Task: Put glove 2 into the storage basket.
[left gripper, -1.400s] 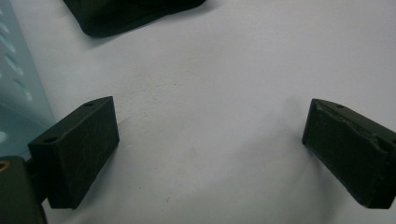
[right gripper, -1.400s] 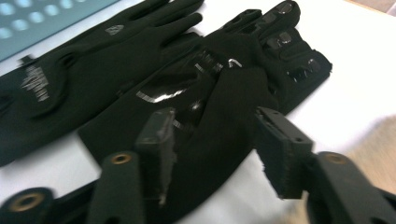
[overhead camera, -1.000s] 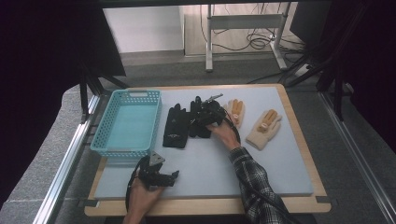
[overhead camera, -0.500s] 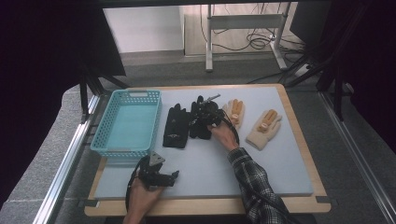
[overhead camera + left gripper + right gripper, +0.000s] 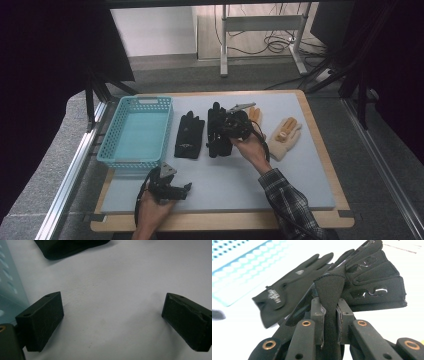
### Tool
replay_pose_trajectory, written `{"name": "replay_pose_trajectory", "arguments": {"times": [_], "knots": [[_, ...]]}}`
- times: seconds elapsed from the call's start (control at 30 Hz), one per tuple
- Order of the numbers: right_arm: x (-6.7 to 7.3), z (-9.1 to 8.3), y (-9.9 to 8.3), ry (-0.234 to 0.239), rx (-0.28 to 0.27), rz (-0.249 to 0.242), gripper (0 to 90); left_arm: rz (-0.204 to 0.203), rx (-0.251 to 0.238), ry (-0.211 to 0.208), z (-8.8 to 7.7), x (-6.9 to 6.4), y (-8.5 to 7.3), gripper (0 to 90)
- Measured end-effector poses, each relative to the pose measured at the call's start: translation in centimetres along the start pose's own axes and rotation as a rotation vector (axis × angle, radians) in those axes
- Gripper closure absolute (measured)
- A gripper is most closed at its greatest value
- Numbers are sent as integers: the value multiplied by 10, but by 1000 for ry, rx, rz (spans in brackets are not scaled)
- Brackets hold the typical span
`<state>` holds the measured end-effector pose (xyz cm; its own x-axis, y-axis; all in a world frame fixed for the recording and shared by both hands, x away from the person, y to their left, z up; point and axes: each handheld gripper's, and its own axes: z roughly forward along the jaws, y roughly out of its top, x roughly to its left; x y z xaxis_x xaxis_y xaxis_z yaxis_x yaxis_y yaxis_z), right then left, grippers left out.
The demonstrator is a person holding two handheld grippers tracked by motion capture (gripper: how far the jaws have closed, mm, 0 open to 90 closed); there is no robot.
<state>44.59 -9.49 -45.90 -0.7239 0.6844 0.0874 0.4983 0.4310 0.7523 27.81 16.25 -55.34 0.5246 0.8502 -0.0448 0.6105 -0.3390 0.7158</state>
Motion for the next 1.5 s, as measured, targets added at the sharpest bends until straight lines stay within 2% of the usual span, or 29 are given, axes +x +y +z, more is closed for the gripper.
{"name": "replay_pose_trajectory", "arguments": {"times": [0.13, 0.27, 0.37, 0.53, 0.6, 0.67, 0.73, 0.8, 0.9, 1.07, 1.27, 1.47, 1.5], "knots": [[16, -25, -9, 30, -22, -15, 778, -3, -4, -1, 0, 0, 0, 44], [32, -41, -25, 51, -27, -11, 774, -1, -2, 0, 0, 0, 0, 44], [43, -47, -45, 55, -22, 0, 768, -2, -4, 1, 0, 0, 0, 44], [53, -43, -79, 58, 3, 19, 755, -4, -5, 1, 0, 0, 0, 44], [55, -38, -90, 44, 21, 14, 695, -3, -3, 1, 0, 0, 0, 44], [55, -36, -96, 13, 35, -3, 570, -2, -3, 1, 0, 0, 0, 44], [50, -39, -97, 0, 26, -7, 492, -2, -3, 1, 0, 0, 0, 44], [43, -45, -96, -8, 8, 4, 474, -3, -3, 1, 0, 0, 0, 44], [34, -54, -95, -30, -6, -2, 479, -3, -3, 1, 0, 0, 0, 44], [27, -56, -94, -23, 4, -20, 545, -5, -3, 0, 0, 0, 0, 44], [25, -40, -80, 8, 0, -33, 559, -5, -3, 1, 0, 0, 0, 45], [28, -20, -63, 29, 0, -44, 487, -5, -4, 0, 0, 0, 0, 45], [30, -9, -55, 32, 7, -54, 456, -5, -3, 0, 0, 0, 0, 45]]}}
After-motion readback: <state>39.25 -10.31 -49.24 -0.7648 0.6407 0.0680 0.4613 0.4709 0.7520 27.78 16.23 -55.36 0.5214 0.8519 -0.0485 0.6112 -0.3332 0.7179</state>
